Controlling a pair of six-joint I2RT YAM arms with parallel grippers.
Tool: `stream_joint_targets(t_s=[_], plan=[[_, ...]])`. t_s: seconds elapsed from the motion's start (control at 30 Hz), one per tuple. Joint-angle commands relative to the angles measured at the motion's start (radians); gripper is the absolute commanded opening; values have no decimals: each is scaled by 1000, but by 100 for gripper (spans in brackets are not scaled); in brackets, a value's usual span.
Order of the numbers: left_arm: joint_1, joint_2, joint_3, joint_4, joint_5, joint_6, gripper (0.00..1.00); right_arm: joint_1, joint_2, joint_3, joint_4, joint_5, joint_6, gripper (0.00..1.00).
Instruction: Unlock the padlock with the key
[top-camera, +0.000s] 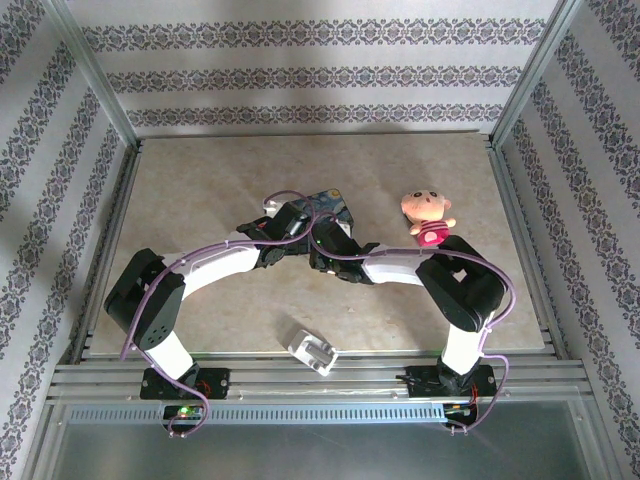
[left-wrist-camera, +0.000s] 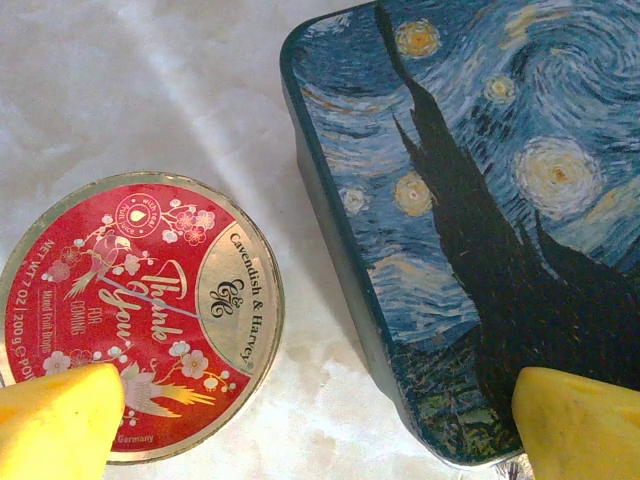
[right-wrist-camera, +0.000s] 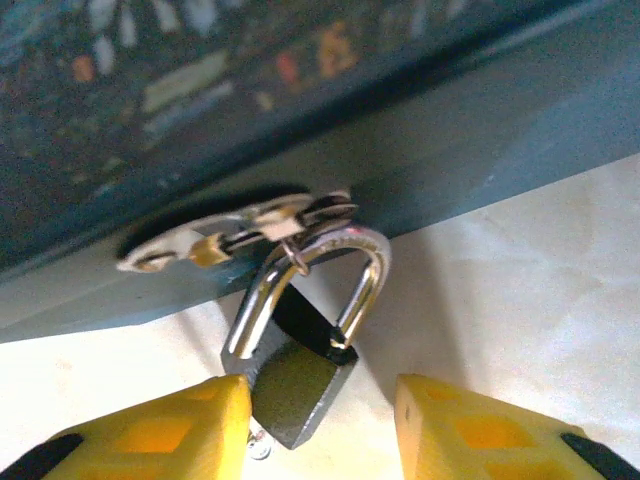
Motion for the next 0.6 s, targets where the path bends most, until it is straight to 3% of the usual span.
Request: stream_joint_targets(t_s=[0.0, 0.07, 0.2, 0.57], plan=[[2, 8, -9, -26, 1, -13, 99, 10, 38, 12, -27, 27, 2, 38], [3, 7, -9, -26, 3, -14, 99, 4, 33, 9, -12, 15, 7, 38], [2, 6, -11, -28, 4, -15, 99, 0, 21, 10, 17, -6, 11, 48], [2, 9, -18, -16, 17, -26, 99, 4, 41, 47, 33, 10, 11, 50]])
